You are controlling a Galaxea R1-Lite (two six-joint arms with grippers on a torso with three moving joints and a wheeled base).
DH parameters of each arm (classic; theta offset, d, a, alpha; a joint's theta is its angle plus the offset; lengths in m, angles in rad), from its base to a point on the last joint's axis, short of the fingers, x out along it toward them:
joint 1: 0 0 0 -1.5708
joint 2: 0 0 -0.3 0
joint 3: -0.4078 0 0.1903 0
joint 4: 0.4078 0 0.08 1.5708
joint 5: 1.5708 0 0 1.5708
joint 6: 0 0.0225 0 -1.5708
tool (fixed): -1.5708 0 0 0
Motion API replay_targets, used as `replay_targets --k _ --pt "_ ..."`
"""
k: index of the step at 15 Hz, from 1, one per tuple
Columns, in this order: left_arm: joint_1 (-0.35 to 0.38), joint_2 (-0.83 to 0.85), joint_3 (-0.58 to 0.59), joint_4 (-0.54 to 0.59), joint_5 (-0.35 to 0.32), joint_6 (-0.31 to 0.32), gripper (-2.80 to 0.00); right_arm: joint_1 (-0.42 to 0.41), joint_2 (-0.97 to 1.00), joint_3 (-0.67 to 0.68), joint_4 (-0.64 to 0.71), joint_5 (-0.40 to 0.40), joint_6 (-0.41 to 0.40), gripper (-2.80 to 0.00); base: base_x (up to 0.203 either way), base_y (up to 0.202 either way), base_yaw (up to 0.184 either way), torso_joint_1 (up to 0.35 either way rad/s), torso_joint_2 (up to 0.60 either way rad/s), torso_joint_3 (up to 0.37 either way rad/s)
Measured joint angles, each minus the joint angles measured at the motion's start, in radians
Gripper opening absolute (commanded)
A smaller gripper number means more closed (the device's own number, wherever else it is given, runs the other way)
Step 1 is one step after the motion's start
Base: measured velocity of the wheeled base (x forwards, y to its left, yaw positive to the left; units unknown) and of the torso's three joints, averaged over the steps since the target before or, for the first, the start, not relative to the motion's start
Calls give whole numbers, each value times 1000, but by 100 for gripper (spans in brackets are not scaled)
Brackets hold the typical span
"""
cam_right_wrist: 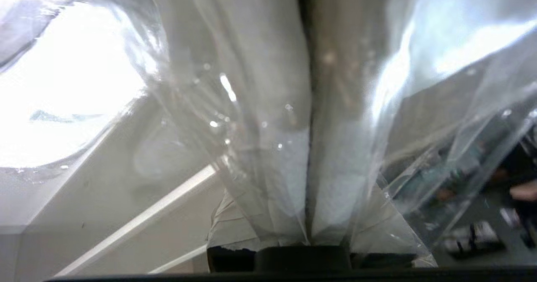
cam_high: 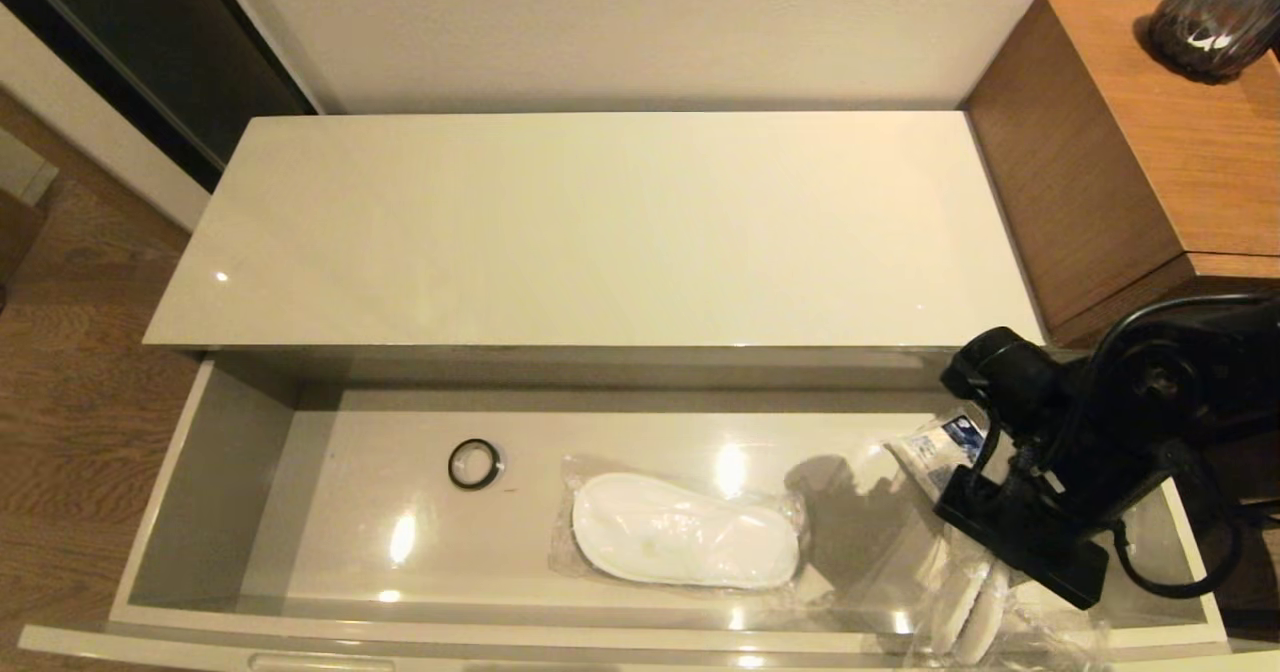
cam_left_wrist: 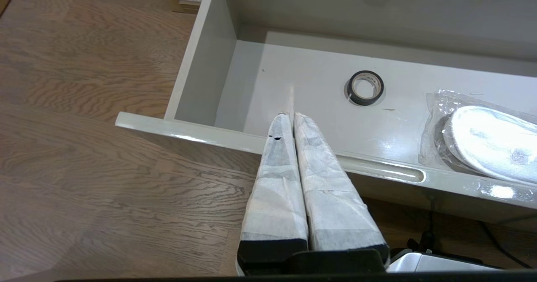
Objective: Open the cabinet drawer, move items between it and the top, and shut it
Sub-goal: Place the disposable slippers on the table
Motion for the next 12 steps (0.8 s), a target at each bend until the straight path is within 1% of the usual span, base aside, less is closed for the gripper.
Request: replay_targets --k 2,3,4,5,7,8,9,12 --pt "0 0 0 0 -1 0 -280 0 -23 48 -80 -66 -4 -280 0 0 0 0 0 0" --pt "0 0 0 0 0 0 -280 0 -29 62 -101 -76 -5 -280 0 0 0 0 0 0" --pt "0 0 0 0 0 0 -280 1 -32 72 -115 -87 -5 0 0 0 0 0 0 0" --pt "0 0 0 0 0 0 -280 2 -34 77 -122 -98 -4 0 0 0 0 0 0 0" --pt "0 0 0 0 0 0 -280 1 -28 80 -167 -150 -5 0 0 0 0 0 0 0" --pt "0 0 0 0 0 0 -280 1 -26 80 -175 -154 -6 0 0 0 0 0 0 0" --pt "0 0 0 0 0 0 -280 1 -26 79 -177 -159 -6 0 0 0 0 0 0 0" --pt "0 0 0 0 0 0 -280 2 -33 75 -175 -208 -13 0 0 0 0 0 0 0"
